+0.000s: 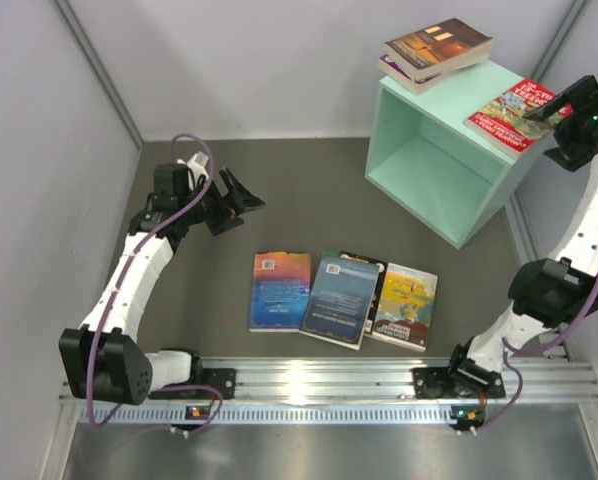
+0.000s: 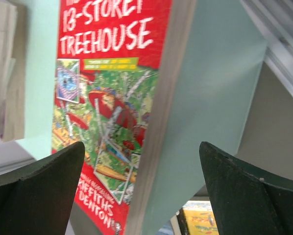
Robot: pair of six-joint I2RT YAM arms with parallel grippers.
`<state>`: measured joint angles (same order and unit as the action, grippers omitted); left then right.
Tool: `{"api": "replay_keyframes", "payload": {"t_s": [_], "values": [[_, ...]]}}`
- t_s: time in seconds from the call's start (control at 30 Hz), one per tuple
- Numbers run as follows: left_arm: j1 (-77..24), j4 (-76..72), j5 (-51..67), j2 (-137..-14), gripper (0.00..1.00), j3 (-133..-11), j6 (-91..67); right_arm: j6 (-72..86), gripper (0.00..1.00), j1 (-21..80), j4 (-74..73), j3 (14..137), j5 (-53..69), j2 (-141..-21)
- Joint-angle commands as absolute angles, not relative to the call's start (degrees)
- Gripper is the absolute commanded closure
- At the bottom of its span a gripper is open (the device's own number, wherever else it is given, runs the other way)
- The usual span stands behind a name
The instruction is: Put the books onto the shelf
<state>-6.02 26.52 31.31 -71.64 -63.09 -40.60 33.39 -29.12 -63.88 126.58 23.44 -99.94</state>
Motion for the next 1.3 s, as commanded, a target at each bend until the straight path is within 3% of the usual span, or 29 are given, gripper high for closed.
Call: {"api": "replay_keyframes", "payload": {"t_s": [0.0,0.27,0.4,0.5,0.67,0.9,1.27], "values": [[-5.9,23.8,32.3,-71.5,0.05,-64.2,-40.6,29.4,0.00,-29.9,-67.6,130.4,17.2,-99.5],[-6.0,27.1,32.2,-72.9,0.06,-65.2,-39.9,27.9,0.00,-27.7,-71.5,130.3,10.6,-93.3],[-6.1,28.6,30.5,-72.0,0.05,-63.2,-39.2,27.6,0.00,-18.6,-72.0,129.6,1.8,-85.0],[-6.0,28.8,29.6,-70.9,0.04,-61.1,-39.5,29.1,0.00,-4.2,-66.7,116.2,-6.1,-75.6],[-6.3,28.9,28.6,-70.5,0.03,-57.8,-38.9,33.4,0.00,10.2,-51.1,92.5,-1.9,-62.3],[-13.8,31.0,24.9,-73.7,0.01,-56.3,-35.7,29.5,0.00,27.9,-52.8,84.6,7.0,-71.7],[-37.1,26.8,25.9,-89.5,0.02,-58.9,-39.5,28.2,0.00,27.9,-51.9,67.2,14.0,-78.9]]}}
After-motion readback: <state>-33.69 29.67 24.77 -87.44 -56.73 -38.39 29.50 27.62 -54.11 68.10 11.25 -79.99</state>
